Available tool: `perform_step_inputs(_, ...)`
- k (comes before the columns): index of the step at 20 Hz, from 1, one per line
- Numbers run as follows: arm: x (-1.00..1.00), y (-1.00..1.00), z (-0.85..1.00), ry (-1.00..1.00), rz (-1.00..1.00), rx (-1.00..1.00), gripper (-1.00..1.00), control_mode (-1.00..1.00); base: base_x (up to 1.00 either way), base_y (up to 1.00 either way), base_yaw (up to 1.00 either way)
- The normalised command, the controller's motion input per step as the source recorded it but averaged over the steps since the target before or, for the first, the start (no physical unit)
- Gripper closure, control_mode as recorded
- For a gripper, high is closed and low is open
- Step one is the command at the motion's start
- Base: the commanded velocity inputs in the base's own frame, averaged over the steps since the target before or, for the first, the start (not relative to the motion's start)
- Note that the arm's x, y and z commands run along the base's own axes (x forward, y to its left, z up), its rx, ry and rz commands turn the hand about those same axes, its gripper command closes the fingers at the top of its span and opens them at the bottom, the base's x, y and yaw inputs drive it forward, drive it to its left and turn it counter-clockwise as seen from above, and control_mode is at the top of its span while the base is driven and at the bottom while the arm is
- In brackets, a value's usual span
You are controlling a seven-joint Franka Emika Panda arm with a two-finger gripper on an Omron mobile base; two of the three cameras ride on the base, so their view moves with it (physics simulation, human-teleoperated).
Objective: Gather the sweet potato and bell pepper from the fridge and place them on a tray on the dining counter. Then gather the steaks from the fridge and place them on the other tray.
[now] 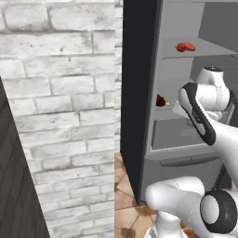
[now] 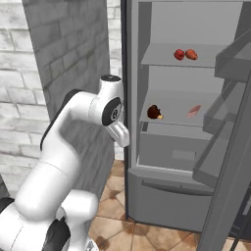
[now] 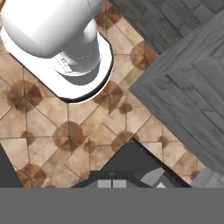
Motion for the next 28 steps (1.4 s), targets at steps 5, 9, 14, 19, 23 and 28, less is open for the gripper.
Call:
perform_step_inputs(5,-0.45,0.42,0.0,-0.03,0.19,-0.07,1.0,-1.0,0.0,0.0,0.0)
perform_step_inputs(9,-0.38,0.41,-0.1,0.0,0.25,-0.05,1.0,-1.0,0.0,0.0,0.0)
perform_step_inputs(14,-0.07,0.4,-0.39,0.0,0.21,-0.04,1.0,-1.0,0.0,0.0,0.0)
perform_step_inputs(19,-0.05,0.42,-0.37,0.0,0.21,-0.04,1.0,-1.0,0.0,0.0,0.0)
perform_step_inputs(23,-0.08,0.13,-0.05,-0.01,0.1,0.0,1.0,-1.0,0.0,0.0,0.0)
perform_step_inputs(28,0.0,-0.01,0.0,-0.03,0.0,0.02,1.0,-1.0,0.0,0.0,0.0)
